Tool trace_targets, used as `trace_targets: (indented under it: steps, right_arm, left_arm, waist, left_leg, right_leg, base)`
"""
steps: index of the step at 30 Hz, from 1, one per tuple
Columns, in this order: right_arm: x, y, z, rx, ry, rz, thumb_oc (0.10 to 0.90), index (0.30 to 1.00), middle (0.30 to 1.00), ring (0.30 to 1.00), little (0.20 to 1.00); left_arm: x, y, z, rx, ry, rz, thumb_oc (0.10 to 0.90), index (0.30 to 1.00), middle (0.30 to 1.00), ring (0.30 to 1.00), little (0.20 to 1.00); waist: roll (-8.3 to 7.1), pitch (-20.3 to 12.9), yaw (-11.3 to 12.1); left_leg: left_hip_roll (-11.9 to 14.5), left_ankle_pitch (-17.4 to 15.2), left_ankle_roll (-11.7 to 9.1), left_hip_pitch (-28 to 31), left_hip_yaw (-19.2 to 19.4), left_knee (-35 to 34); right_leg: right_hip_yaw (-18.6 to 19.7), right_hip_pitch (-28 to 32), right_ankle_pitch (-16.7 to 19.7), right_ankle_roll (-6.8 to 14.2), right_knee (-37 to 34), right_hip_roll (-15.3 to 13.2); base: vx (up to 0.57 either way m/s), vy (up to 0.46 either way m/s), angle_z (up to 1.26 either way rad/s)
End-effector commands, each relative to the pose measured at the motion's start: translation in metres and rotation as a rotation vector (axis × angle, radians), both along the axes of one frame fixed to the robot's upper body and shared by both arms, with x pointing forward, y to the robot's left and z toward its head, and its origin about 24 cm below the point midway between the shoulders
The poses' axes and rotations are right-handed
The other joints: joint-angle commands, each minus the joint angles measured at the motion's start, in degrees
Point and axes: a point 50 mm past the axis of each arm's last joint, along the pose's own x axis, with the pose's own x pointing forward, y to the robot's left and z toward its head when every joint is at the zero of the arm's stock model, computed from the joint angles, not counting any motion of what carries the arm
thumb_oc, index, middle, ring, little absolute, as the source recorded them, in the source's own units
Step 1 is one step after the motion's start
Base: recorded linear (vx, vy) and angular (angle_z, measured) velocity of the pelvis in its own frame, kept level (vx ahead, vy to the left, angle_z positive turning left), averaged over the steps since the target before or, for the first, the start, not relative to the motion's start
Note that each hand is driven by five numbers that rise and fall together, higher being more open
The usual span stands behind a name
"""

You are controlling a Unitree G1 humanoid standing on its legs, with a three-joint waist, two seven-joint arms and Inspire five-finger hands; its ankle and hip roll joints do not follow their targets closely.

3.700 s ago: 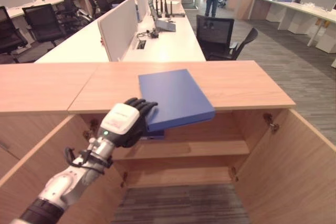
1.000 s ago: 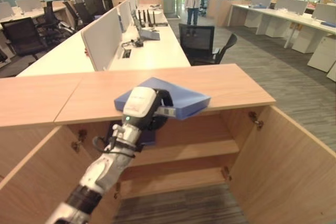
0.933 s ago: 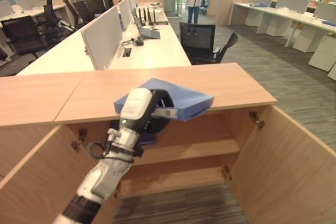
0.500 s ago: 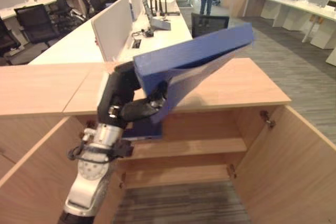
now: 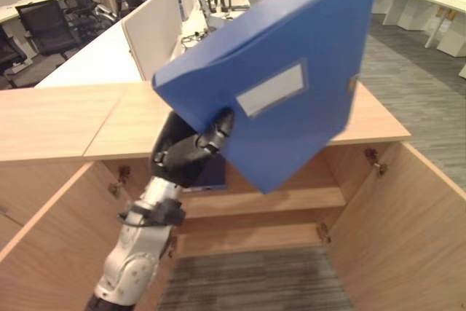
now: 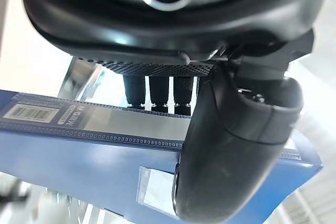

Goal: Put the empty folder in the office cabinet

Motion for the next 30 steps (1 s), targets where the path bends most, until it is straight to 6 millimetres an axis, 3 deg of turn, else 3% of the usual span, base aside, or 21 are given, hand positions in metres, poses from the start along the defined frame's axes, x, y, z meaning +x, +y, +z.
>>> trace_targets:
  steps: [1,5,6,9,11,15,18,25,30]
  right_arm:
    - [0.072,0.033,0.036,0.141,-0.362,0.072,0.8,0.9,0.9,0.9,0.9]
    - [0.087,0.013,0.067,0.095,-0.552,0.051,0.8,0.9,0.9,0.9,0.9]
    - [0.094,0.002,0.075,0.057,-0.592,0.02,0.8,0.9,0.9,0.9,0.9]
    - [0.096,-0.002,0.076,0.042,-0.601,0.009,0.8,0.9,0.9,0.9,0.9]
    - [0.098,-0.002,0.076,0.037,-0.601,0.019,0.8,0.9,0.9,0.9,0.9]
    - [0.097,-0.003,0.076,0.025,-0.592,0.045,0.8,0.9,0.9,0.9,0.9]
    - [0.094,-0.006,0.075,0.018,-0.581,0.061,0.8,0.9,0.9,0.9,0.9]
    - [0.091,-0.015,0.079,-0.008,-0.577,0.091,0.8,0.9,0.9,0.9,0.9]
    - [0.095,-0.028,0.086,-0.159,-0.549,0.237,0.8,0.9,0.9,0.9,0.9]
  left_arm:
    - [-0.007,-0.014,0.038,-0.162,-0.16,-0.194,0.4,0.3,0.3,0.3,0.3]
    - [-0.009,-0.026,-0.002,-0.164,0.076,-0.279,0.4,0.3,0.3,0.3,0.3]
    - [-0.015,-0.033,-0.022,-0.104,0.181,-0.325,0.4,0.3,0.3,0.3,0.3]
    - [-0.022,-0.033,-0.029,-0.036,0.228,-0.378,0.4,0.3,0.3,0.3,0.3]
    - [-0.028,-0.032,-0.045,0.035,0.304,-0.424,0.4,0.3,0.3,0.3,0.3]
    - [-0.037,-0.015,-0.061,0.225,0.364,-0.424,0.4,0.3,0.3,0.3,0.3]
    - [-0.043,0.008,-0.079,0.419,0.428,-0.368,0.4,0.3,0.3,0.3,0.3]
    - [-0.045,0.034,-0.084,0.521,0.436,-0.232,0.4,0.3,0.3,0.3,0.3]
    - [-0.043,0.055,-0.076,0.593,0.386,-0.095,0.4,0.3,0.3,0.3,0.3]
  waist:
    - [-2.62,-1.4,-1.0]
    - [-2.51,-0.9,-2.0]
    - [-2.35,-0.7,-2.4]
    - [-2.26,-0.8,-2.5]
    - [-2.15,-0.9,-2.4]
    - [-1.85,-0.9,-2.2]
    - [-1.78,-0.9,-1.9]
    - [-1.61,-1.0,-1.4]
    - [-1.64,-1.1,-0.6]
  left_leg:
    - [-0.3,-3.2,-2.0,0.4,-0.1,-0.2]
    - [-0.5,-3.1,-1.8,0.5,0.0,-0.2]
    - [-0.5,-3.1,-1.5,0.5,0.0,-0.2]
    - [-0.6,-3.1,-1.5,0.5,-0.1,-0.2]
    - [-0.7,-3.2,-1.4,0.5,-0.1,-0.2]
    - [-0.7,-3.2,-1.4,0.5,-0.4,-0.2]
    - [-0.7,-3.0,-1.5,0.4,-0.6,-0.2]
    - [-0.6,-2.8,-1.5,0.1,-1.0,-0.2]
    - [-0.7,-2.8,-1.4,-0.2,-1.3,-0.2]
  right_leg:
    - [-0.9,2.5,-1.7,4.1,0.4,-1.9]
    - [-0.6,2.5,-1.6,4.3,0.4,-1.9]
    - [-0.6,2.3,-1.4,4.3,0.4,-1.9]
    - [-0.5,2.2,-1.4,4.4,0.4,-1.9]
    - [-0.5,2.2,-1.4,4.5,0.4,-1.9]
    - [-0.6,2.1,-1.5,4.5,0.4,-1.8]
    - [-0.9,2.0,-1.5,4.7,0.4,-1.9]
    - [-1.2,1.8,-1.5,4.8,0.4,-2.1]
    - [-1.4,1.8,-1.7,4.8,0.4,-2.2]
  base:
    - [0.0,0.0,0.0]
    - [0.0,0.0,0.0]
    - [0.0,0.0,0.0]
    - [0.0,0.0,0.0]
    - [0.0,0.0,0.0]
    - [0.0,0.0,0.0]
    - [0.0,0.0,0.0]
    - [0.0,0.0,0.0]
    - [0.0,-0.001,0.02]
